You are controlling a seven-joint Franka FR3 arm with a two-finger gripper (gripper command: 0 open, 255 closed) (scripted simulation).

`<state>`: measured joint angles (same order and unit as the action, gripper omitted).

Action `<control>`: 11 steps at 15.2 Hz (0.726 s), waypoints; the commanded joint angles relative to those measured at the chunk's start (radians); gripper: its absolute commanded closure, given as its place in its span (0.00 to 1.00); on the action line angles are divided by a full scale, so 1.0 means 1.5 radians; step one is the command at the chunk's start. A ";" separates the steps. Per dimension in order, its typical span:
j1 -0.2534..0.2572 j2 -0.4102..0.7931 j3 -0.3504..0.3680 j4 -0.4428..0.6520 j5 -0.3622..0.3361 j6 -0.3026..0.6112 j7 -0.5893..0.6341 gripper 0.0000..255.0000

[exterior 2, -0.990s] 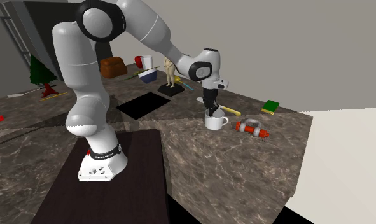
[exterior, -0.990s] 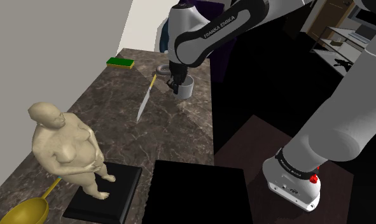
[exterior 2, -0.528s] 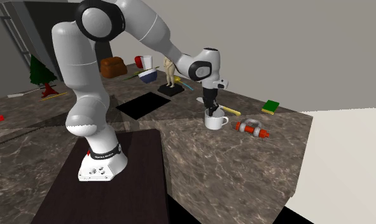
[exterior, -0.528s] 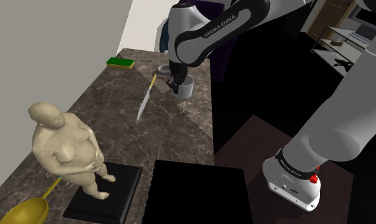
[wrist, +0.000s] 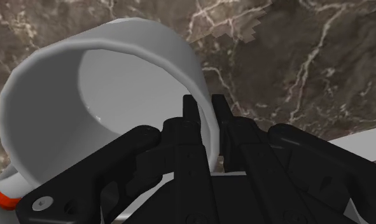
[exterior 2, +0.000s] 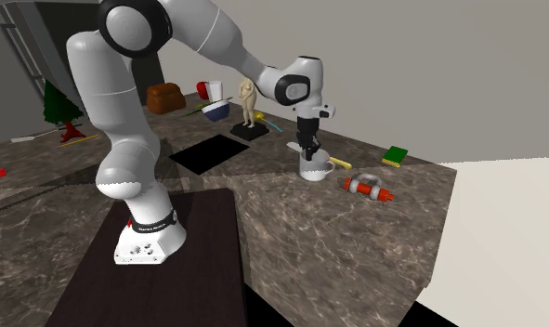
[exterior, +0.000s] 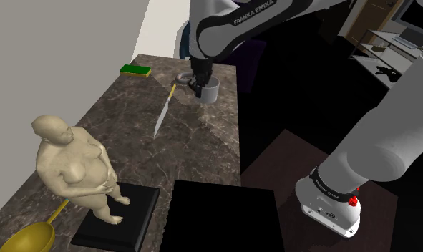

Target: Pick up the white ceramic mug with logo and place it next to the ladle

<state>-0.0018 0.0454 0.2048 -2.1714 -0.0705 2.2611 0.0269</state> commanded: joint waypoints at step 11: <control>0.000 -0.044 0.000 0.061 0.015 -0.104 -0.013 1.00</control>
<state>-0.0024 -0.0182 0.2050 -2.0909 -0.0484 2.1189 0.0076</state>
